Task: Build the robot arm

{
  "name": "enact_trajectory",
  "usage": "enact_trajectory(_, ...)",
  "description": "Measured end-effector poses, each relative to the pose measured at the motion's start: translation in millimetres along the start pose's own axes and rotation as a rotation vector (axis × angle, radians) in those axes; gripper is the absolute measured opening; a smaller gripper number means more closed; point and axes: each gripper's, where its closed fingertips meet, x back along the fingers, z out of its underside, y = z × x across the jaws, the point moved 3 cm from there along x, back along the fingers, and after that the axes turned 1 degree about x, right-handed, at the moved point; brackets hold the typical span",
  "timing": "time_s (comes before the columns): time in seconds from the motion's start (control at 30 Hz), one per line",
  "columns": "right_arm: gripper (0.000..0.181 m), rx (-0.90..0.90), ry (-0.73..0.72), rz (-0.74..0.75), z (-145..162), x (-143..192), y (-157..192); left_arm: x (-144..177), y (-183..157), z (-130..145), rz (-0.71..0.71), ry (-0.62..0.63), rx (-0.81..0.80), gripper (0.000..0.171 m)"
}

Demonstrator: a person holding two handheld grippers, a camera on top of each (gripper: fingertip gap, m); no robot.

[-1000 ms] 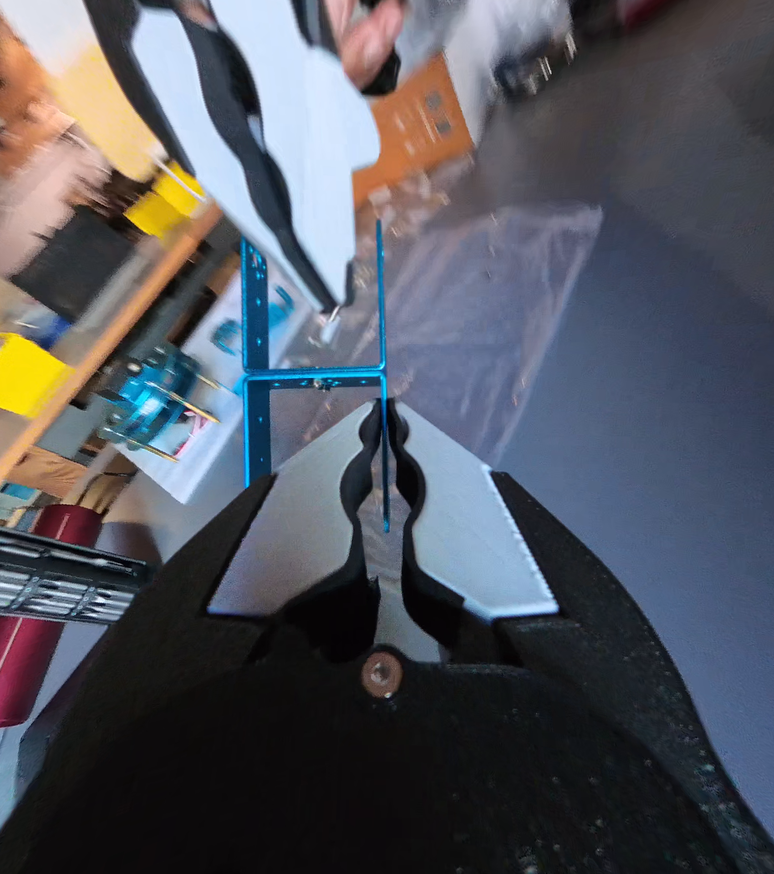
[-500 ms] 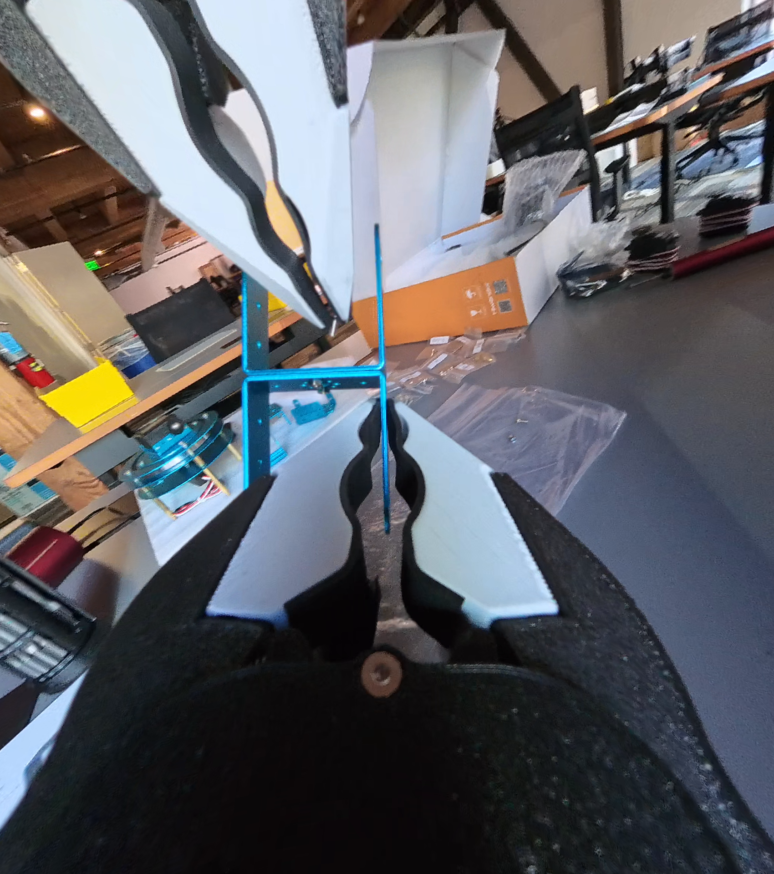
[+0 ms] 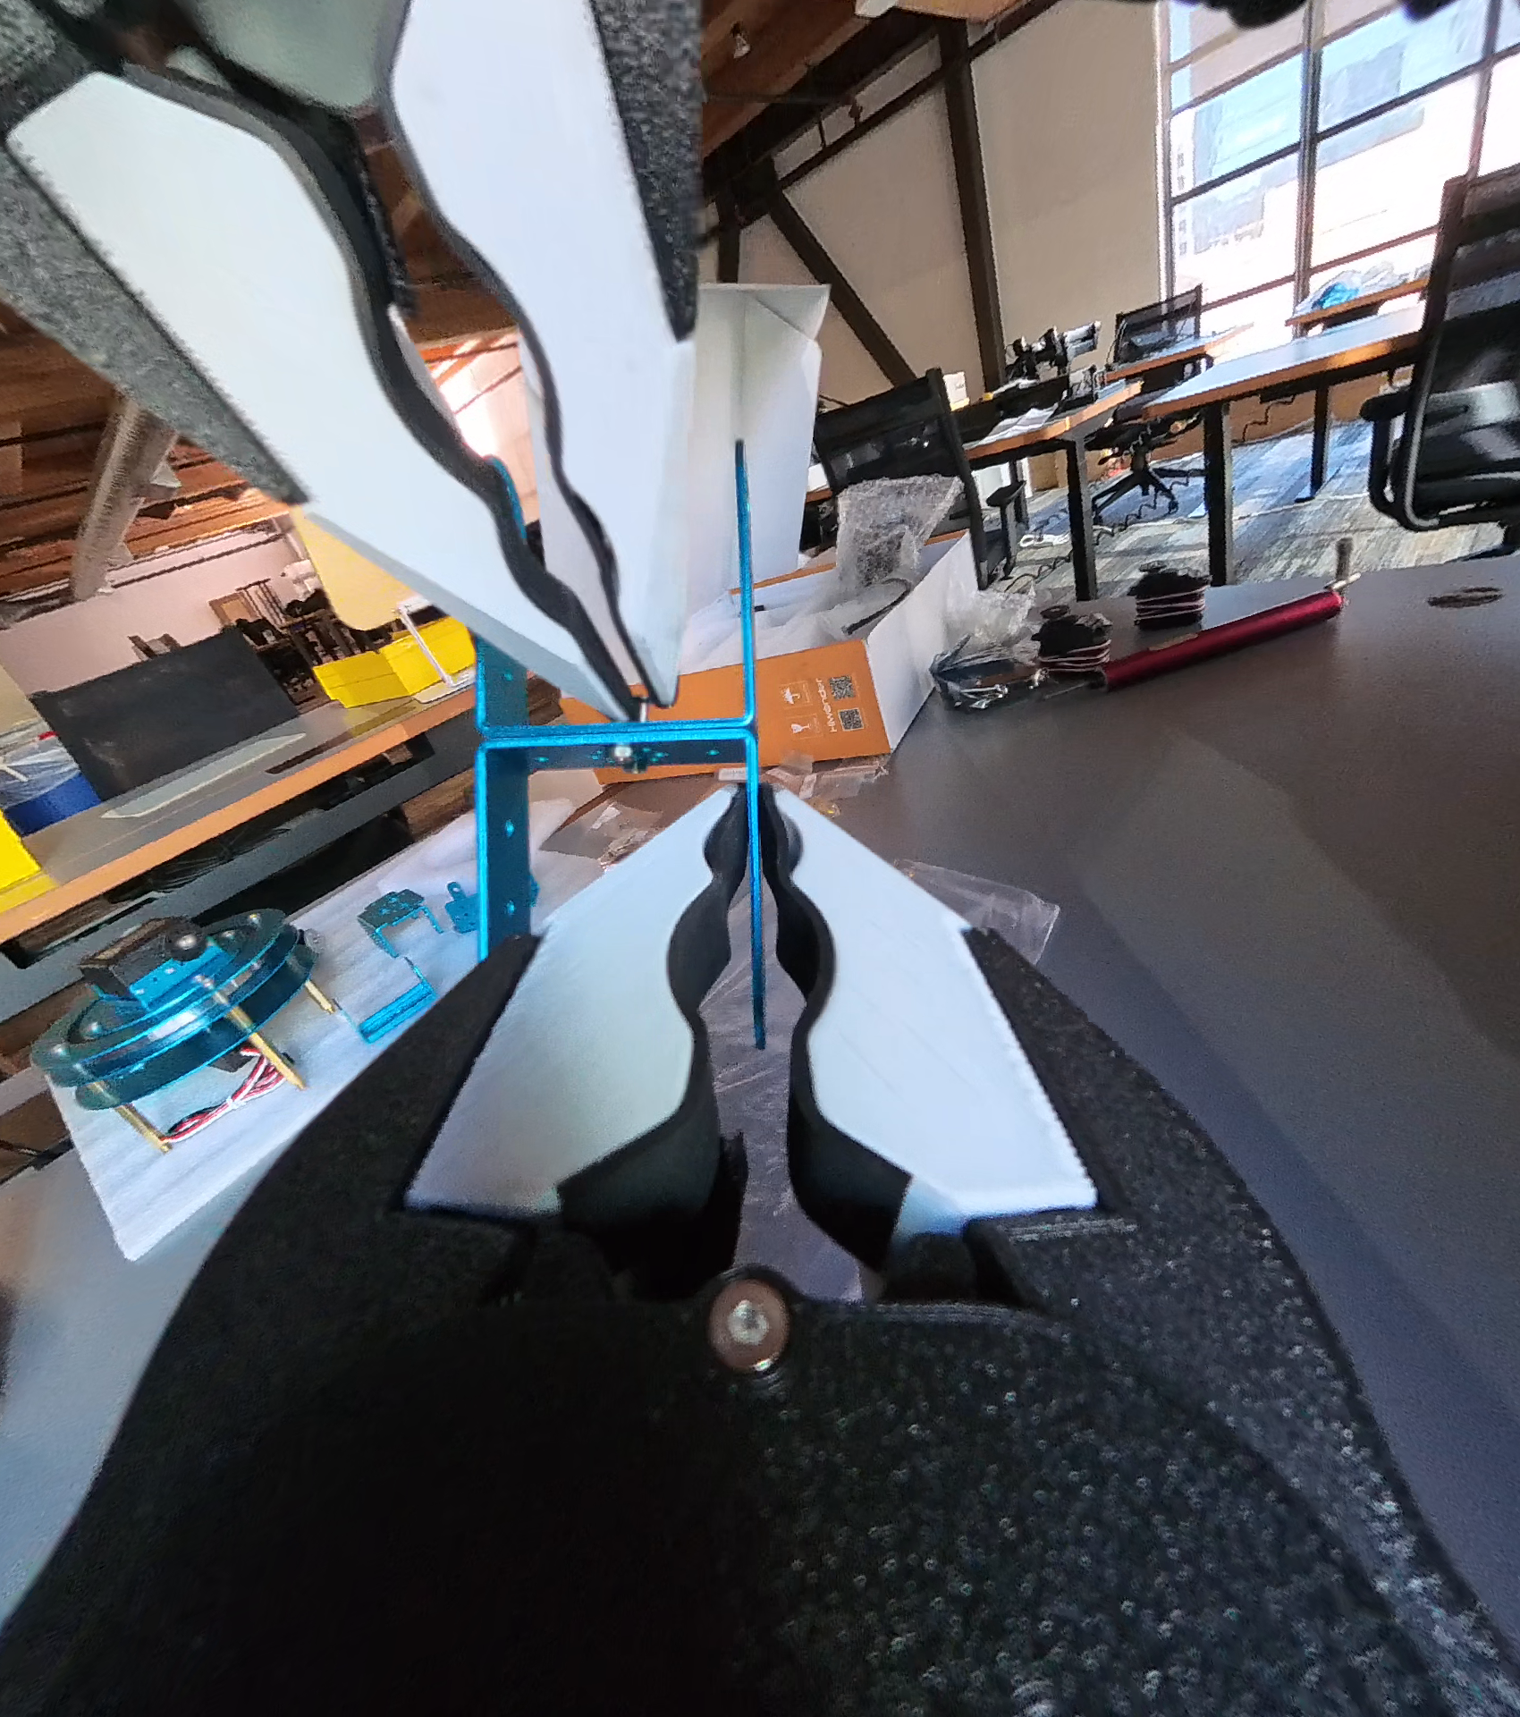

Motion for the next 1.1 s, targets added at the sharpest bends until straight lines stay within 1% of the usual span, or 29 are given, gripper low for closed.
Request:
enact_trajectory(0.17, 0.003, 0.006, 0.040, -0.025, -1, -3, 0, 4, 5, 2, 0.000, -0.009, 0.024, 0.000)
enact_trajectory(0.53, 0.003, 0.029, 0.034, -0.003, -11, 5, -7, 11, 9, -1, 0.021, -0.031, 0.048, 0.000)
enact_trajectory(0.83, 0.003, 0.048, 0.047, 0.011, -14, 12, -12, 17, 15, -7, 0.006, -0.065, 0.053, 0.000)
enact_trajectory(1.1, 0.003, 0.054, 0.050, 0.001, -19, 28, -16, 24, 20, -18, -0.022, -0.162, 0.059, 0.000)
